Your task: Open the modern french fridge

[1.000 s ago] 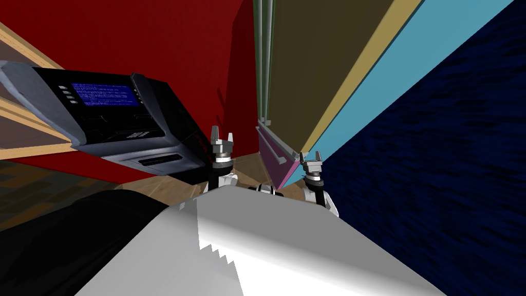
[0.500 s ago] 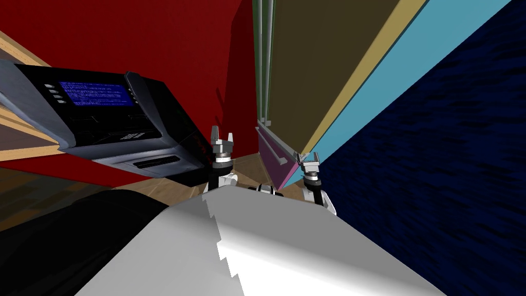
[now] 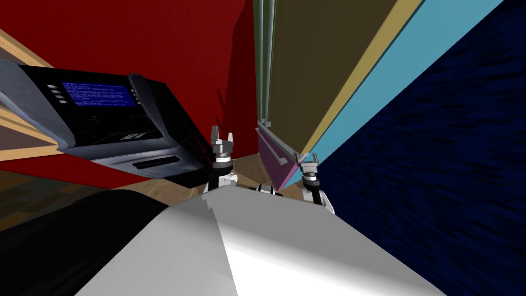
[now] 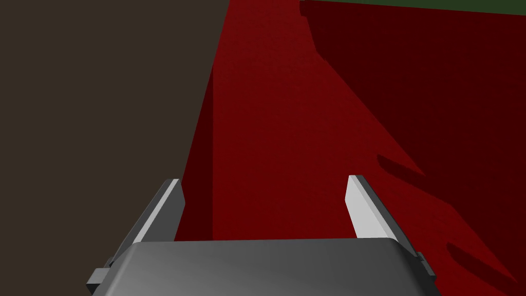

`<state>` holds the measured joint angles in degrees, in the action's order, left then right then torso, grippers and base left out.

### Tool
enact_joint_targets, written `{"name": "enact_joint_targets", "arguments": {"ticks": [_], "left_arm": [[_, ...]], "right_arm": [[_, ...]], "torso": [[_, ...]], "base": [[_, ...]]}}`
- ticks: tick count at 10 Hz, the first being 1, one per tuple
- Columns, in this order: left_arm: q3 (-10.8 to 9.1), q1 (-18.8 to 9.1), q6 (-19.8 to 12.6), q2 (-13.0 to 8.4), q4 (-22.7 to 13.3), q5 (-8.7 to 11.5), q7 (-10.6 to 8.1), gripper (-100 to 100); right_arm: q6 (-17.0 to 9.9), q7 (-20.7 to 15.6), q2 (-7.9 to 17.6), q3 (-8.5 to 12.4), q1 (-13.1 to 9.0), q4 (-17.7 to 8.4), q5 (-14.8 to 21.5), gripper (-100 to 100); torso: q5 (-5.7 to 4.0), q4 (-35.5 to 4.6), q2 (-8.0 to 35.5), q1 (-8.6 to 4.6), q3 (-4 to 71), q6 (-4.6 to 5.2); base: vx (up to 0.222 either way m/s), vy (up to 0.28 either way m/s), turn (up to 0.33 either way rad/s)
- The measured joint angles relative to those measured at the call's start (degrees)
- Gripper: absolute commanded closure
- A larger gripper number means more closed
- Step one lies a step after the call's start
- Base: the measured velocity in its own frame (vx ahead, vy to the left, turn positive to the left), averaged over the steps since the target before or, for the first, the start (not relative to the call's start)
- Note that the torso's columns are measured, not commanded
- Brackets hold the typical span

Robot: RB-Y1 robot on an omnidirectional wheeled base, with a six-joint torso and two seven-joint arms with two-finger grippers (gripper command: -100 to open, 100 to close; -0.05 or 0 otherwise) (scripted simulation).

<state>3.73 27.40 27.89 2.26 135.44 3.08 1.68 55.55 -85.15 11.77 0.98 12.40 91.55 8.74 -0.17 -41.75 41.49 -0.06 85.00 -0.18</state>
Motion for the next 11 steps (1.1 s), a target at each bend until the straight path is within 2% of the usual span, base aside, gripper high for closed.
{"name": "enact_joint_targets", "arguments": {"ticks": [1, 3, 4, 7, 11], "left_arm": [[0.0, 0.0, 0.0, 0.0, 0.0, 0.0, 0.0, 0], [0.0, 0.0, 0.0, 0.0, 0.0, 0.0, 0.0, 0], [0.0, 0.0, 0.0, 0.0, 0.0, 0.0, 0.0, 0], [0.0, 0.0, 0.0, 0.0, 0.0, 0.0, 0.0, 0], [0.0, 0.0, 0.0, 0.0, 0.0, 0.0, 0.0, 0]], "right_arm": [[0.56, -1.79, -0.15, -0.32, -0.53, -1.93, 0.74, -100], [0.89, -5.03, -0.01, -0.39, -0.38, -2.84, 1.17, -100], [1.43, -6.74, -0.09, -0.45, -0.78, -4.19, 1.75, -100], [1.87, -10.9, 0.07, -0.42, -0.88, -5.16, 2.15, -100], [3.68, -17.03, 0.0, -0.42, -1.6, -8.73, 3.62, -100]], "torso": [[0.05, -0.15, 0.09, -0.02, -0.03, 0.09], [0.03, -0.27, 0.22, -0.19, -0.12, 0.08], [-0.01, -0.19, 0.1, -0.19, -0.07, 0.04], [-0.02, -0.13, -0.08, -0.22, 0.04, 0.03], [-0.02, 0.01, -0.16, -0.09, 0.09, -0.03]], "base": [[0.014, 0.03, -0.016], [0.01, 0.012, -0.024], [0.011, 0.015, -0.007], [0.004, 0.006, -0.008], [0.013, 0.009, -0.014]]}}
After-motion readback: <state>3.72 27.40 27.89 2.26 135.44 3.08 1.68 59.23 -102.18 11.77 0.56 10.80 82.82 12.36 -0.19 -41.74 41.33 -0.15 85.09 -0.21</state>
